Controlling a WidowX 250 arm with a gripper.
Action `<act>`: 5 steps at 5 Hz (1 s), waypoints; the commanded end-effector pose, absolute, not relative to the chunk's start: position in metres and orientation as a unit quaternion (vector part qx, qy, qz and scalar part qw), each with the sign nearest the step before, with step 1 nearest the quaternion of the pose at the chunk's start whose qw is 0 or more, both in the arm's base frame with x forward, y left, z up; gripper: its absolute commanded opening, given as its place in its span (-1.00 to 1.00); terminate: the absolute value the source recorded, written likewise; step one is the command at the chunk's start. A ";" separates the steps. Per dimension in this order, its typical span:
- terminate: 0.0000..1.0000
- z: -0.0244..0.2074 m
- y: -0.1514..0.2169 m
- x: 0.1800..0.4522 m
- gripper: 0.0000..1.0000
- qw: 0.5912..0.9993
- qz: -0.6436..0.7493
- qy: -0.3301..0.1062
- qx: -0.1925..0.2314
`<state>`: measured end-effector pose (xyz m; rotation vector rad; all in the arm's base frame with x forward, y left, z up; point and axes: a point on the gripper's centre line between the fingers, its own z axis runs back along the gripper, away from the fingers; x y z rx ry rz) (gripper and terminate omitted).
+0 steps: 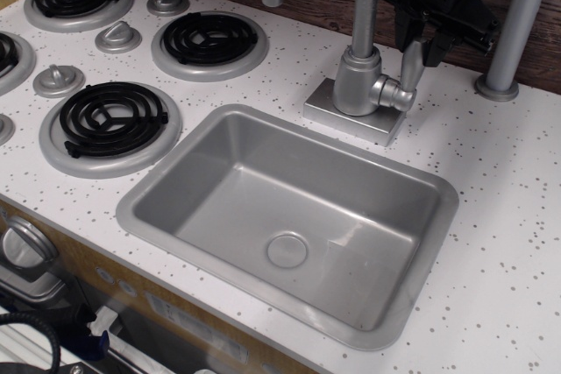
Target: Lever vertical to front
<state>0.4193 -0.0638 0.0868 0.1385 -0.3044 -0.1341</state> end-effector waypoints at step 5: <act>-1.00 0.077 -0.083 0.394 -1.00 0.992 0.028 -0.125 0.012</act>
